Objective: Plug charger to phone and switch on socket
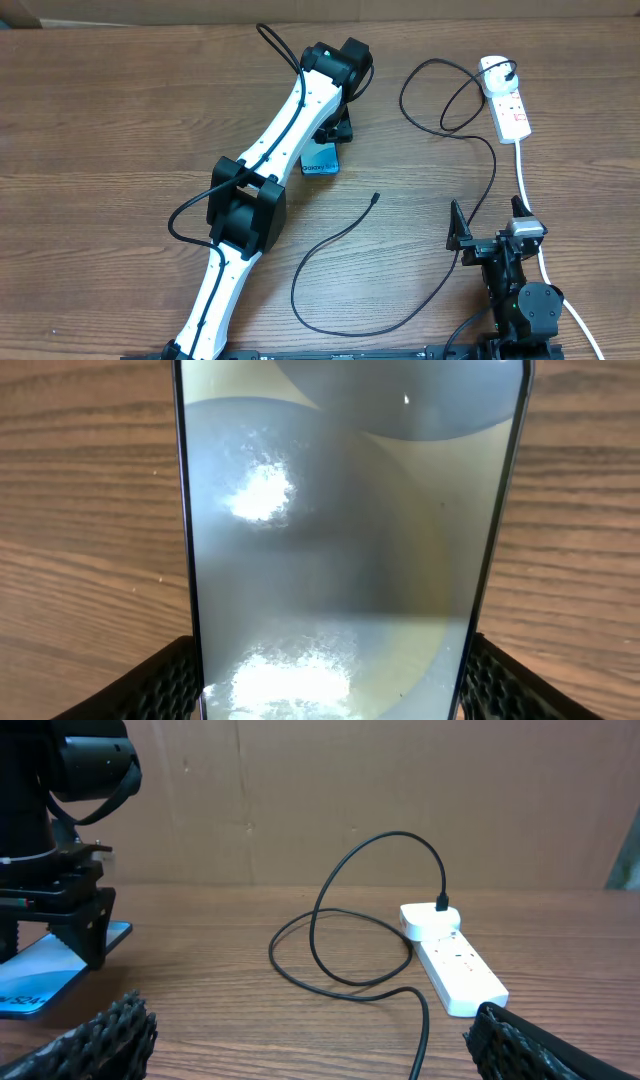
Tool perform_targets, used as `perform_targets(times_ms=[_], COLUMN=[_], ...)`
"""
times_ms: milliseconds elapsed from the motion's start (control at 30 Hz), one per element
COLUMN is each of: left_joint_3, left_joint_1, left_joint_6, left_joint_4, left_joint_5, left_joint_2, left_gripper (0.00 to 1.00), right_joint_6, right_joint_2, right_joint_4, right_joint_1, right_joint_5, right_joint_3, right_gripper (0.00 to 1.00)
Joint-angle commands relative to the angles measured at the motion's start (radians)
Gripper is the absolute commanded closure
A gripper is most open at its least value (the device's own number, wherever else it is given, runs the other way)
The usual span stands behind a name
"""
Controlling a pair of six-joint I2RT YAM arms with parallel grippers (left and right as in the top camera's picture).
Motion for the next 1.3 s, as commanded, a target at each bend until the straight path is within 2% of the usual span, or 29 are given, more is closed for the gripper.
perform_targets(times_ms=[0,233,433,867,1067,1267], left_joint_3=[-0.008,-0.029,-0.012,-0.011,-0.011,-0.011], left_joint_1=[-0.003,0.000,0.014,0.143,0.225,0.272], left_joint_6=[0.012,0.012,0.011,-0.023,-0.022,-0.003], left_joint_4=[0.013,0.018,0.016,-0.077,-0.183,-0.191], left_joint_5=[-0.021,-0.014,0.084,0.264,0.439,0.633], left_joint_2=[0.010,0.009,-0.034,-0.351,-0.448,-0.459], left_gripper=[0.32,0.33,0.34,0.34,0.32,0.32], right_joint_6=[-0.004,-0.004,-0.004,-0.004,-0.004,-0.004], right_joint_2=[-0.009,-0.009,-0.009,-0.009,-0.009,-0.009], right_joint_4=[0.005,0.005,0.005,0.005,0.005,0.005], right_joint_1=[0.005,0.005,0.005,0.005,0.005,0.005], right_joint_5=[0.009,0.009,0.009,0.009,0.009,0.009], right_joint_3=[-0.010,-0.010,-0.010,-0.010,-0.010,-0.010], right_gripper=[0.00,0.00,0.00,0.00,0.00,0.00])
